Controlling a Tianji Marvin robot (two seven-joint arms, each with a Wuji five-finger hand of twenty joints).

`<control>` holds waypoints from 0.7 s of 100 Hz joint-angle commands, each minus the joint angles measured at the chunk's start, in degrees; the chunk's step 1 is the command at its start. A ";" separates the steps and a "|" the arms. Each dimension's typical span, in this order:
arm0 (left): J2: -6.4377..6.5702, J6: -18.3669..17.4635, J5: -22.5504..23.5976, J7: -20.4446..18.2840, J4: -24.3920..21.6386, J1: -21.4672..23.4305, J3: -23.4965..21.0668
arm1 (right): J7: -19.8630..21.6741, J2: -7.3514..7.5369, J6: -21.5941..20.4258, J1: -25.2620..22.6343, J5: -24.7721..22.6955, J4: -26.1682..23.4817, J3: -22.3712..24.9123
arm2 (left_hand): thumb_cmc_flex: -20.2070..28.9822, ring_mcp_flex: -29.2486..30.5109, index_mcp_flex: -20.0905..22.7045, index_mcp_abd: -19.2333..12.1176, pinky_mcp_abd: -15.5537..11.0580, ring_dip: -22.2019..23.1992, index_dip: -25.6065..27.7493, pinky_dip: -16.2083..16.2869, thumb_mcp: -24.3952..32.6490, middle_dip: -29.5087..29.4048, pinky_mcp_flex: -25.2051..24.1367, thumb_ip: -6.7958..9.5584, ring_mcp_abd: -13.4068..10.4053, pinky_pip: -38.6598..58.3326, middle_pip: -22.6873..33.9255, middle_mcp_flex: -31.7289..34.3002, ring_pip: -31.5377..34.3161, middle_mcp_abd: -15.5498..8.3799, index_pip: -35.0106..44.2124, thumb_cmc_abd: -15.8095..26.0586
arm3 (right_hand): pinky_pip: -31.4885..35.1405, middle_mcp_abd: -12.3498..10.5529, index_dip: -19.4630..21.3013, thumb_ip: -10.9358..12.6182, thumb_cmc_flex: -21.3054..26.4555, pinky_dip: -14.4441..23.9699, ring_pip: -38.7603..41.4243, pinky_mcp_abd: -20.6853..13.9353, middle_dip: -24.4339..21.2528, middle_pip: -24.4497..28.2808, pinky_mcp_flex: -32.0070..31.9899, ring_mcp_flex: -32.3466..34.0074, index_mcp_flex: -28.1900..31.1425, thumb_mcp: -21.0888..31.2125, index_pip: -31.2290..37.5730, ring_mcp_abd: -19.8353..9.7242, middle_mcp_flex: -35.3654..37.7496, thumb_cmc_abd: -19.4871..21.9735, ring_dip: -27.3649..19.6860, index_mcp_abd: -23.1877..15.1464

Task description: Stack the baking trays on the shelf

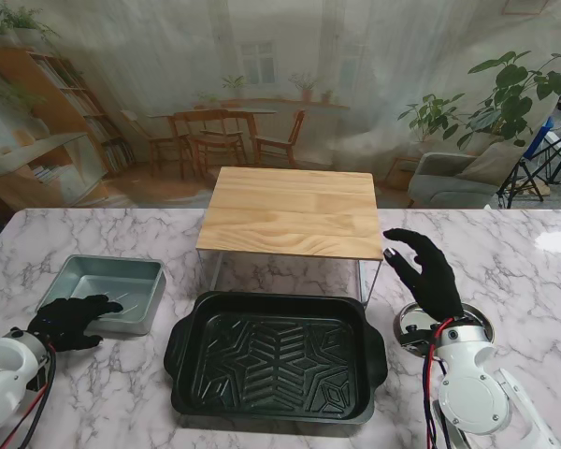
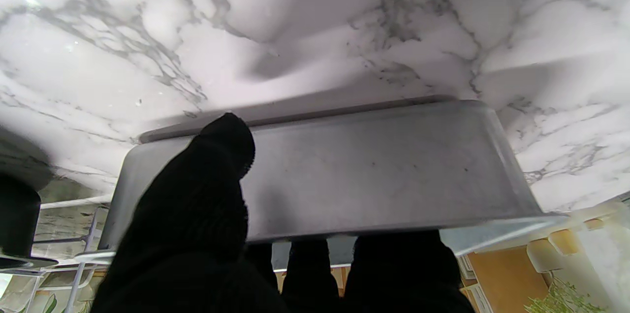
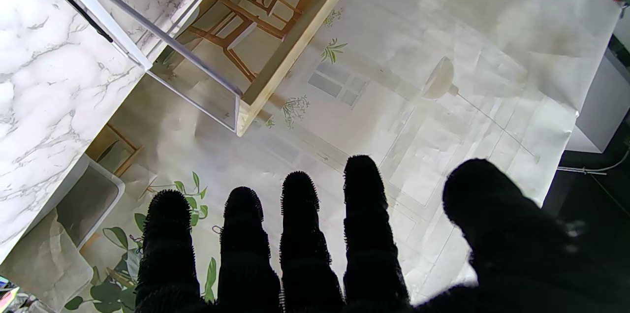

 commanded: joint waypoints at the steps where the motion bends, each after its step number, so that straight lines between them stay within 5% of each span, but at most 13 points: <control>1: 0.12 -0.38 0.07 -1.44 0.62 -0.68 0.56 | 0.04 -0.16 0.51 -0.06 0.00 -0.19 -0.21 | 2.76 1.30 1.25 -1.74 -2.74 0.55 0.69 1.27 0.65 0.66 -0.66 -0.20 -0.09 1.28 0.76 1.66 0.97 -0.98 0.96 0.99 | -0.44 -0.02 1.15 -0.62 0.73 0.96 1.26 -2.08 0.26 1.17 -0.20 1.12 -0.25 1.23 0.78 -1.85 0.86 2.10 0.75 -1.08; 26: 0.34 -0.17 -0.07 -2.32 2.13 -1.93 2.18 | -0.10 -0.19 0.91 -0.01 -0.04 -0.39 -0.40 | 5.01 2.79 1.50 -2.08 -4.16 1.04 1.05 1.50 1.69 1.66 0.13 -0.22 -2.21 1.96 2.12 3.97 1.28 -0.65 2.58 1.96 | -0.32 -0.07 1.17 -0.59 0.85 0.92 1.34 -2.08 0.31 1.32 -0.26 1.11 -0.28 1.30 0.80 -1.86 0.88 2.11 0.77 -1.06; 49: 0.47 0.82 1.27 -2.27 3.03 -2.00 2.74 | -0.06 -0.20 1.48 0.21 0.03 -0.42 -0.68 | 10.37 6.39 2.04 -3.73 -5.23 2.99 0.28 2.90 8.28 2.04 3.04 0.06 -2.83 5.52 3.59 6.12 3.22 -5.21 4.14 5.83 | -0.29 0.01 1.20 -0.55 1.16 0.84 1.41 -2.08 0.37 1.46 -0.37 1.13 -0.28 1.50 0.84 -1.82 0.87 2.23 0.80 -1.06; 55: 0.44 1.13 0.77 -2.38 3.35 -2.13 2.98 | -0.03 -0.20 1.69 0.29 0.01 -0.41 -0.77 | 10.97 7.99 2.77 -4.70 -6.14 3.41 -0.71 2.81 11.86 1.75 4.55 -1.79 -3.46 6.07 3.95 6.99 3.56 -5.83 4.82 6.21 | -0.27 -0.03 1.20 -0.55 1.20 0.82 1.42 -2.09 0.38 1.50 -0.36 1.12 -0.38 1.56 0.81 -1.91 0.86 2.28 0.80 -1.10; 60: 0.44 1.37 0.59 -2.41 3.54 -2.19 3.17 | 0.03 -0.19 1.85 0.34 0.01 -0.41 -0.83 | 11.40 9.88 3.87 -5.24 -6.02 3.45 -1.57 -0.05 15.77 1.55 6.17 -5.66 -3.91 7.97 4.58 8.28 4.27 -6.02 6.20 5.10 | -0.26 -0.01 1.21 -0.54 1.32 0.81 1.42 -2.09 0.40 1.54 -0.36 1.08 -0.40 1.65 0.82 -1.92 0.89 2.30 0.80 -1.06; 70: 0.36 1.94 -0.27 -2.05 4.15 -2.32 3.75 | 0.04 -0.20 2.19 0.44 0.06 -0.41 -0.96 | 14.45 13.18 6.67 -5.83 -5.22 3.57 -2.81 -3.23 17.33 1.26 9.73 -9.29 -3.63 10.22 5.43 11.82 5.55 -6.04 7.02 3.19 | -0.26 -0.10 1.24 -0.53 1.63 0.78 1.50 -2.03 0.43 1.63 -0.44 1.19 -0.47 1.87 0.87 -1.89 0.91 2.46 0.83 -1.09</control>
